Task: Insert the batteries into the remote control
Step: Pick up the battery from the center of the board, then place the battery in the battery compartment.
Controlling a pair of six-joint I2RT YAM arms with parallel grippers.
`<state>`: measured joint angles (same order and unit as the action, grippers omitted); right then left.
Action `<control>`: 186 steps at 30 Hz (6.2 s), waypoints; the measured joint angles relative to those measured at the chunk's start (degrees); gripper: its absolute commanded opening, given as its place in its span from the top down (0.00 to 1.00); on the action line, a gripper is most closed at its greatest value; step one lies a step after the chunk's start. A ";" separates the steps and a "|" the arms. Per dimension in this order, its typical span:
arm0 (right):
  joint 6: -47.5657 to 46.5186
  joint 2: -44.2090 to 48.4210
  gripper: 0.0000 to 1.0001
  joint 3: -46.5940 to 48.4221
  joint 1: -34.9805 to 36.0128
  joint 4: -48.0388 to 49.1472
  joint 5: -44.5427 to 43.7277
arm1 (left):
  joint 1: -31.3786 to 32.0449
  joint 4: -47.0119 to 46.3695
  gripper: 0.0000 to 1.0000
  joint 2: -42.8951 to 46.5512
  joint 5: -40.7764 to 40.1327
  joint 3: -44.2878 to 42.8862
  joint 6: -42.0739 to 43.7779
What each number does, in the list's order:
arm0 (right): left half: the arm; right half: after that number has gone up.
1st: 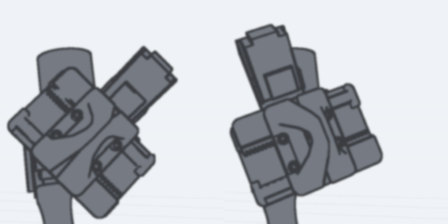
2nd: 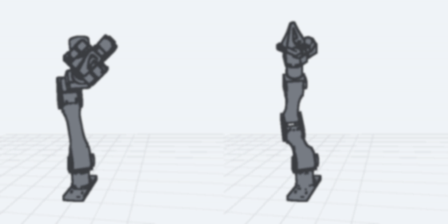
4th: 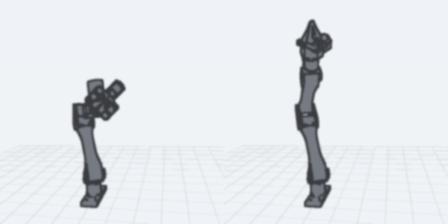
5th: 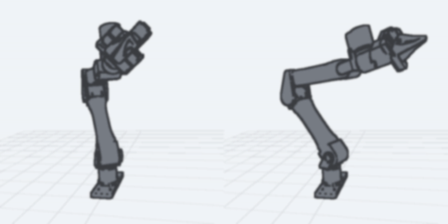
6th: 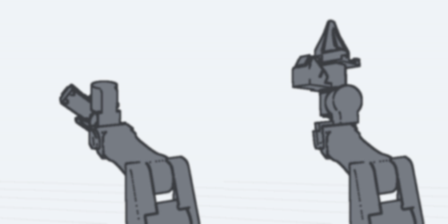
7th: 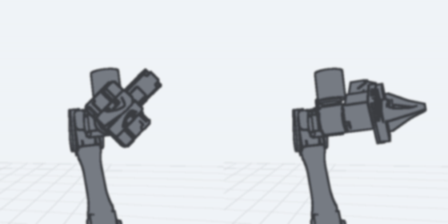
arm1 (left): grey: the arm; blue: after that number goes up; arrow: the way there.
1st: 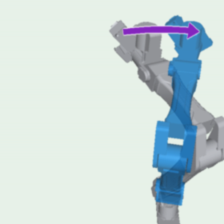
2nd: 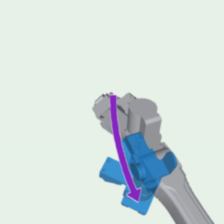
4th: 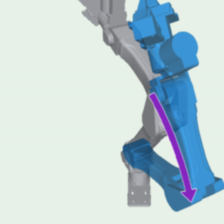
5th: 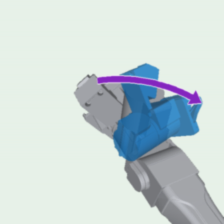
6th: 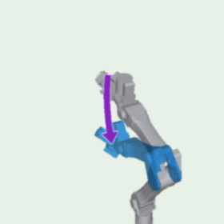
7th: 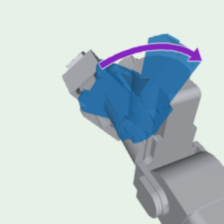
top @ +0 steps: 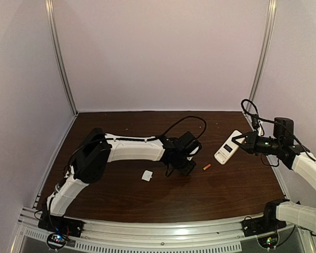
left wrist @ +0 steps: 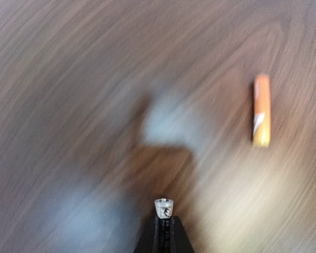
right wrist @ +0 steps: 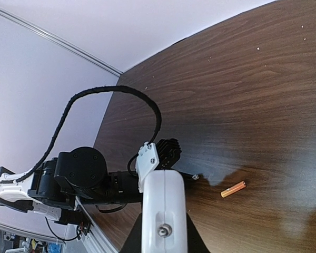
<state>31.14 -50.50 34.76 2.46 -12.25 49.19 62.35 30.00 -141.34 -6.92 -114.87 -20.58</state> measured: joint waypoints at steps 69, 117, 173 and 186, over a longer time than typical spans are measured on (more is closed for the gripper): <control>41.75 -23.23 1.00 -4.98 33.29 31.39 11.63 | 8.46 -42.91 1.00 46.82 29.18 56.46 37.64; 45.86 -24.26 1.00 -5.88 33.16 37.05 9.79 | 6.86 -39.30 1.00 48.11 25.38 58.38 46.25; 52.89 -28.04 1.00 -10.95 31.52 44.28 -0.24 | 9.09 -28.50 1.00 40.33 5.64 50.45 52.28; 54.05 -28.04 1.00 -11.85 31.28 45.92 -1.81 | 9.46 -28.92 1.00 39.39 2.27 50.12 53.33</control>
<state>85.19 -78.54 22.92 33.74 33.67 47.37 71.81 1.08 -101.95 -4.64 -64.75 32.75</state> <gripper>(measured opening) 0.165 0.045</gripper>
